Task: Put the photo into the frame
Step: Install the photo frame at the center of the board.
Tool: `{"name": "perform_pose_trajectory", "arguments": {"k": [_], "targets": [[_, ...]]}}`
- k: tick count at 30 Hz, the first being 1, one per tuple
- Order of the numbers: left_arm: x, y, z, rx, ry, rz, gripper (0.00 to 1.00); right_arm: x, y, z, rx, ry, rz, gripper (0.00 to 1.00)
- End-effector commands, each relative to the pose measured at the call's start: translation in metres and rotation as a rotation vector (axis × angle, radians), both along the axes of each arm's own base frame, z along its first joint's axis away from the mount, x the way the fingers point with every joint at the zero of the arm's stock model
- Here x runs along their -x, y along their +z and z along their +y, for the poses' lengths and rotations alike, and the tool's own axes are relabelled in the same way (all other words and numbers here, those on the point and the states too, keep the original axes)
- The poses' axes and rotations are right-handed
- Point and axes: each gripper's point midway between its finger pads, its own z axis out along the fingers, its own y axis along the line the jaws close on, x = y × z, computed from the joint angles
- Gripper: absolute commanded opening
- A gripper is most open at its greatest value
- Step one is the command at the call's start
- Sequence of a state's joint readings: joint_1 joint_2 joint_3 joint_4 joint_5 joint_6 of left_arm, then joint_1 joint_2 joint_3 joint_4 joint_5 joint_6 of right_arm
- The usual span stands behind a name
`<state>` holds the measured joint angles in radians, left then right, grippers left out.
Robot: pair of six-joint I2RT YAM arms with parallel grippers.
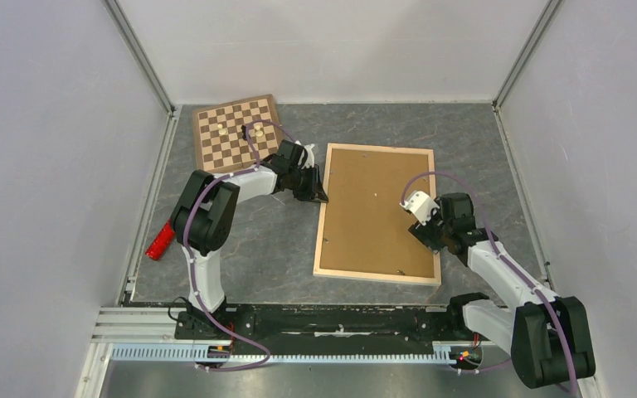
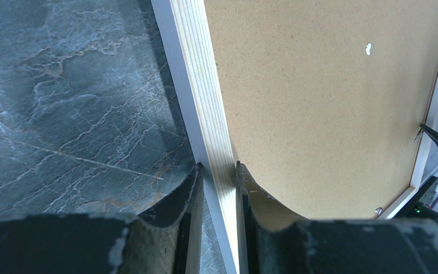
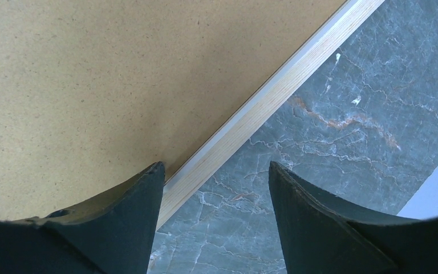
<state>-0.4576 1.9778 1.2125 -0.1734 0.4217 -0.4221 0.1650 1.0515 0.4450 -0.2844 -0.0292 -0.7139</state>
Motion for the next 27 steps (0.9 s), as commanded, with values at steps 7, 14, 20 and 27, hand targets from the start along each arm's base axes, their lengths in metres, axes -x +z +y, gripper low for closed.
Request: {"name": "perform_pose_trajectory", "arguments": {"k": [7, 14, 20, 27], "targets": [[0.034, -0.04, 0.03, -0.118, 0.038, 0.185, 0.02, 0.012, -0.002, -0.001, -0.013, -0.005, 0.009, 0.7], [0.033, -0.04, 0.031, -0.118, 0.045, 0.185, 0.02, 0.017, -0.004, 0.0, -0.017, 0.006, 0.029, 0.7], [0.033, -0.042, 0.032, -0.119, 0.047, 0.191, 0.02, 0.022, -0.008, 0.001, -0.013, 0.026, 0.058, 0.7], [0.034, -0.042, 0.032, -0.117, 0.047, 0.194, 0.02, 0.028, -0.015, 0.001, -0.005, 0.047, 0.099, 0.7]]}}
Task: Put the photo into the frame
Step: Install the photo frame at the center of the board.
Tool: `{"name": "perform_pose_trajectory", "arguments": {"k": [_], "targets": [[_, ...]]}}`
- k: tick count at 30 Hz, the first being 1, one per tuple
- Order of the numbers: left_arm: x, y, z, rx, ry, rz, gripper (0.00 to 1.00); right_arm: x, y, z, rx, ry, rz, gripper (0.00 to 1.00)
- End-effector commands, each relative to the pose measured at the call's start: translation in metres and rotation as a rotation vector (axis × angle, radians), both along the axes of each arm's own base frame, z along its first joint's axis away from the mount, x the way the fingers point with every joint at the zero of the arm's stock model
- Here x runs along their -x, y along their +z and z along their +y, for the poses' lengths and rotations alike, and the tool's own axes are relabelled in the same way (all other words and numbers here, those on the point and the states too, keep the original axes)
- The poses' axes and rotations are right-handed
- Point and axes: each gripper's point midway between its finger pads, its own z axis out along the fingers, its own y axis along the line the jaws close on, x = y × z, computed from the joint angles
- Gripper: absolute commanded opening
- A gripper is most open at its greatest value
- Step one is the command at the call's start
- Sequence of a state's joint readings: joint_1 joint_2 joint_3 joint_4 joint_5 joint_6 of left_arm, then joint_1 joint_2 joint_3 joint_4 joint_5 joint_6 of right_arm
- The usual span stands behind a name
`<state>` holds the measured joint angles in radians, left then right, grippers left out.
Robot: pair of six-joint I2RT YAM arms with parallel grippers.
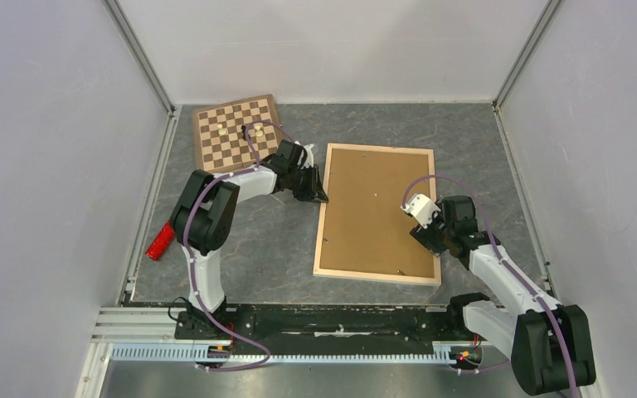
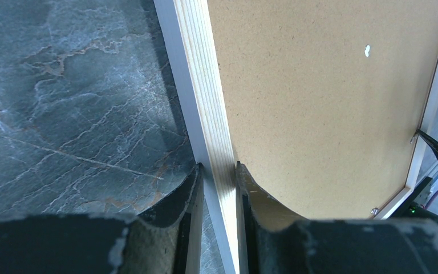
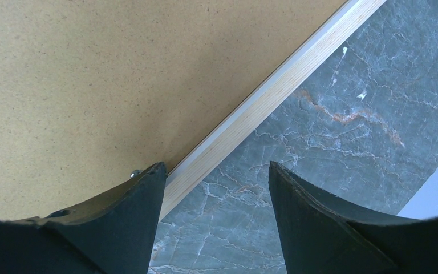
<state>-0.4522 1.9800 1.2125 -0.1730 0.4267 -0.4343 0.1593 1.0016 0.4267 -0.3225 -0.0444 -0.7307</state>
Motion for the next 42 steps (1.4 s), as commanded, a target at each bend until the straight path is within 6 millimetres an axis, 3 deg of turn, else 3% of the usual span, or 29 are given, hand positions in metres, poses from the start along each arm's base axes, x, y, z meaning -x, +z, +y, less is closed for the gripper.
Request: {"name": "perform_pose_trajectory", "arguments": {"k": [1, 12, 28, 42], "targets": [[0.034, -0.042, 0.031, -0.122, 0.036, 0.184, 0.02, 0.019, -0.016, 0.002, -0.004, 0.031, 0.095, 0.7], [0.035, -0.043, 0.031, -0.12, 0.037, 0.189, 0.02, -0.003, 0.009, 0.011, -0.053, 0.024, 0.036, 0.7], [0.034, -0.043, 0.03, -0.115, 0.036, 0.19, 0.02, -0.02, 0.017, 0.009, -0.057, -0.018, -0.006, 0.7], [0.035, -0.044, 0.031, -0.118, 0.035, 0.192, 0.02, -0.004, 0.0, -0.001, -0.012, -0.014, 0.039, 0.7]]}}
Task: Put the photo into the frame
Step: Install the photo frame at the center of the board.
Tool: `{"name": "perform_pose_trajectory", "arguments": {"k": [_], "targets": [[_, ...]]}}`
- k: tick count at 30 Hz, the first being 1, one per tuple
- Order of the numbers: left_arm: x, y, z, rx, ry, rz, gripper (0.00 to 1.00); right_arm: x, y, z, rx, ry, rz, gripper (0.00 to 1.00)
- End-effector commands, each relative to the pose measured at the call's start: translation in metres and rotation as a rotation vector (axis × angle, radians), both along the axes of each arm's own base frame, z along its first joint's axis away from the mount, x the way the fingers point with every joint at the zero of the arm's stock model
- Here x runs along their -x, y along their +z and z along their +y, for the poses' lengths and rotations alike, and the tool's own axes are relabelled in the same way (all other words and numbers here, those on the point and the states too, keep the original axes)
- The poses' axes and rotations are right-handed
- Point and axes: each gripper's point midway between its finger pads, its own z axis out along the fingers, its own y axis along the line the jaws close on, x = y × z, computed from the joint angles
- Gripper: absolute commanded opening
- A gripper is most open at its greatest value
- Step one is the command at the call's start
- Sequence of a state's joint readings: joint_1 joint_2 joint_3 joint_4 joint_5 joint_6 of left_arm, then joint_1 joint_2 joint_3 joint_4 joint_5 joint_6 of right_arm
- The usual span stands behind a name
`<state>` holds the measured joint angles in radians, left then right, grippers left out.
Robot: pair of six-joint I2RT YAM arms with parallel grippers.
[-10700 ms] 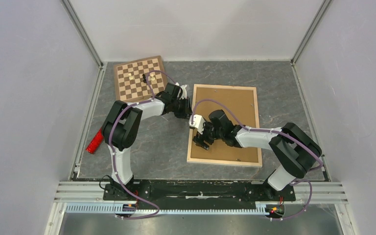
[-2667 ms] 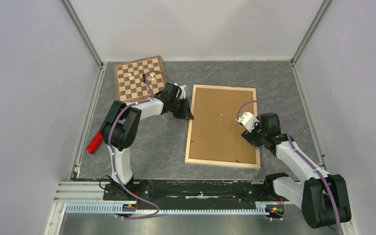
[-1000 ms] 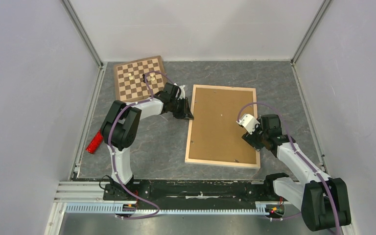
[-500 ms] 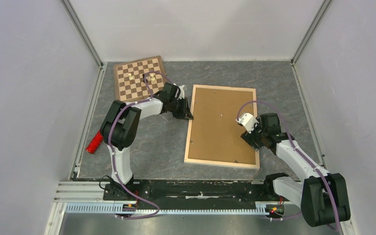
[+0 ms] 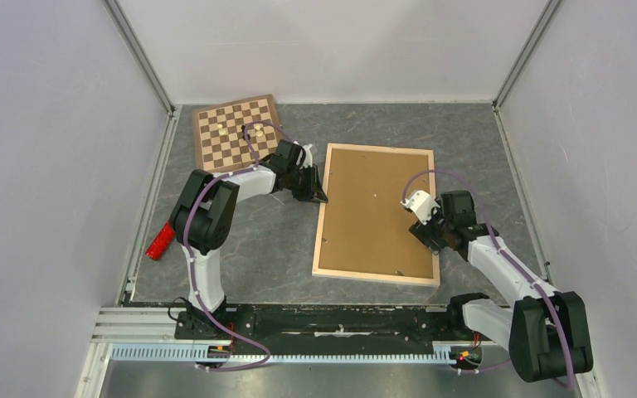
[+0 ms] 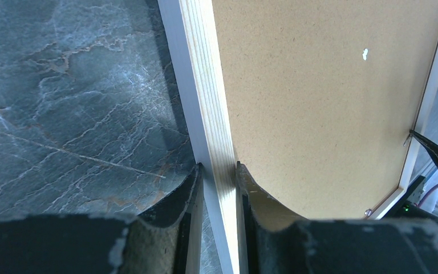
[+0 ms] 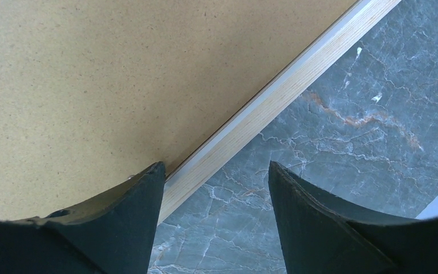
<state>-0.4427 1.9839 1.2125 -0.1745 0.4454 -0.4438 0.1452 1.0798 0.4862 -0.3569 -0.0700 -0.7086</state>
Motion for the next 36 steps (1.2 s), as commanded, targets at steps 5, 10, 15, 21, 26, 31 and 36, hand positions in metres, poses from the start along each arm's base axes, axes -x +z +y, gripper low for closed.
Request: {"name": "perform_pose_trajectory", "arguments": {"k": [5, 10, 15, 21, 26, 31, 36], "targets": [[0.034, -0.044, 0.03, -0.132, 0.03, 0.175, 0.02, 0.008, -0.003, -0.001, 0.007, 0.026, 0.002, 0.7], [0.034, -0.044, 0.03, -0.132, 0.032, 0.176, 0.02, 0.014, -0.007, 0.001, 0.007, 0.064, 0.027, 0.7], [0.034, -0.045, 0.03, -0.134, 0.035, 0.179, 0.02, 0.017, -0.007, 0.002, 0.012, 0.089, 0.038, 0.7], [0.034, -0.045, 0.03, -0.134, 0.034, 0.177, 0.02, 0.02, -0.007, 0.003, 0.014, 0.113, 0.056, 0.7], [0.034, -0.045, 0.03, -0.134, 0.034, 0.178, 0.02, 0.021, -0.007, 0.006, 0.001, 0.126, 0.062, 0.7], [0.034, -0.044, 0.03, -0.132, 0.039, 0.177, 0.02, 0.023, -0.007, 0.007, 0.002, 0.147, 0.066, 0.7], [0.033, -0.044, 0.03, -0.134, 0.049, 0.176, 0.02, 0.027, -0.007, 0.009, -0.002, 0.182, 0.084, 0.7]]}}
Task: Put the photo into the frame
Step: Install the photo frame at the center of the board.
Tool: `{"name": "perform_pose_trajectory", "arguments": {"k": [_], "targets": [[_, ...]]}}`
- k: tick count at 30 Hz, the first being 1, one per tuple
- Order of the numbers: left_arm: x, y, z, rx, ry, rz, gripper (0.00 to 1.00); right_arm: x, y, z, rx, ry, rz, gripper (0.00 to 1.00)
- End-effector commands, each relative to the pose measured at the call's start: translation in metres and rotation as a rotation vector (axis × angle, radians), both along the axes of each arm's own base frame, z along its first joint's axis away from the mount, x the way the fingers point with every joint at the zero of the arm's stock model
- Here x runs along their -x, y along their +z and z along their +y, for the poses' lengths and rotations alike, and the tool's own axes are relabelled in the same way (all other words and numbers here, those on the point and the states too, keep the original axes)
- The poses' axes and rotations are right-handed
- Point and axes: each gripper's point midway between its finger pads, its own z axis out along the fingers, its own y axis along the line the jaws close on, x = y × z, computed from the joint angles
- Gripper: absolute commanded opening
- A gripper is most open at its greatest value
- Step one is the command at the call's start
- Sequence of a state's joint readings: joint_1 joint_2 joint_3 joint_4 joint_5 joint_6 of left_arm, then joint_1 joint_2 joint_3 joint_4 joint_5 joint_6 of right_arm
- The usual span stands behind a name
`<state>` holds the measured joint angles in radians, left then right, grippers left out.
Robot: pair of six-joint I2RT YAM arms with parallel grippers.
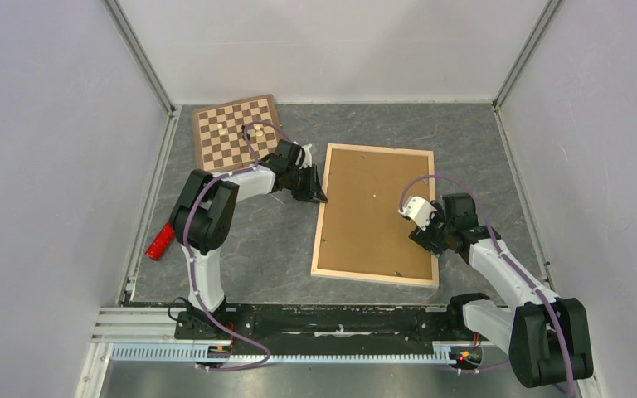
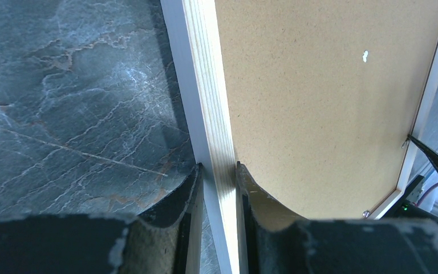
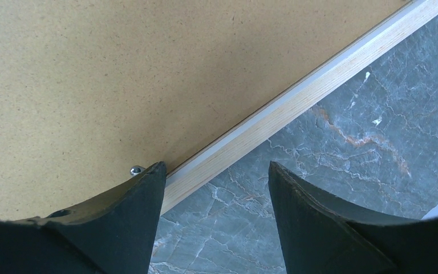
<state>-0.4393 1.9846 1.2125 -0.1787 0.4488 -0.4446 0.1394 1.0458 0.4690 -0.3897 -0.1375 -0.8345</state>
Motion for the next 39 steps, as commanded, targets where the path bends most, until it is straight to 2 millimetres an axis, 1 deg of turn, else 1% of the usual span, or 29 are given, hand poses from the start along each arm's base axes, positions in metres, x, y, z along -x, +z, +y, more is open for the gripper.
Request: {"name": "perform_pose_trajectory", "arguments": {"k": [1, 12, 17, 21, 24, 29, 33, 39], "targets": [[0.032, -0.044, 0.029, -0.136, 0.048, 0.169, 0.02, 0.021, -0.006, 0.005, -0.016, 0.058, 0.087, 0.7], [0.033, -0.047, 0.031, -0.139, 0.079, 0.178, 0.02, 0.036, -0.011, 0.013, -0.066, 0.154, 0.151, 0.7], [0.033, -0.048, 0.031, -0.138, 0.085, 0.181, 0.02, 0.033, -0.008, 0.009, -0.078, 0.152, 0.15, 0.7], [0.032, -0.047, 0.03, -0.135, 0.088, 0.18, 0.02, 0.015, 0.006, 0.007, -0.142, 0.05, 0.116, 0.73], [0.032, -0.047, 0.03, -0.134, 0.087, 0.179, 0.02, -0.004, 0.023, 0.006, -0.185, -0.046, 0.061, 0.76], [0.032, -0.047, 0.029, -0.131, 0.086, 0.183, 0.02, -0.026, 0.045, 0.001, -0.221, -0.172, -0.029, 0.78], [0.031, -0.046, 0.029, -0.129, 0.083, 0.179, 0.02, -0.041, 0.06, -0.011, -0.206, -0.259, -0.109, 0.79], [0.032, -0.045, 0.028, -0.122, 0.08, 0.181, 0.02, -0.067, 0.074, -0.034, -0.18, -0.435, -0.217, 0.78]]}}
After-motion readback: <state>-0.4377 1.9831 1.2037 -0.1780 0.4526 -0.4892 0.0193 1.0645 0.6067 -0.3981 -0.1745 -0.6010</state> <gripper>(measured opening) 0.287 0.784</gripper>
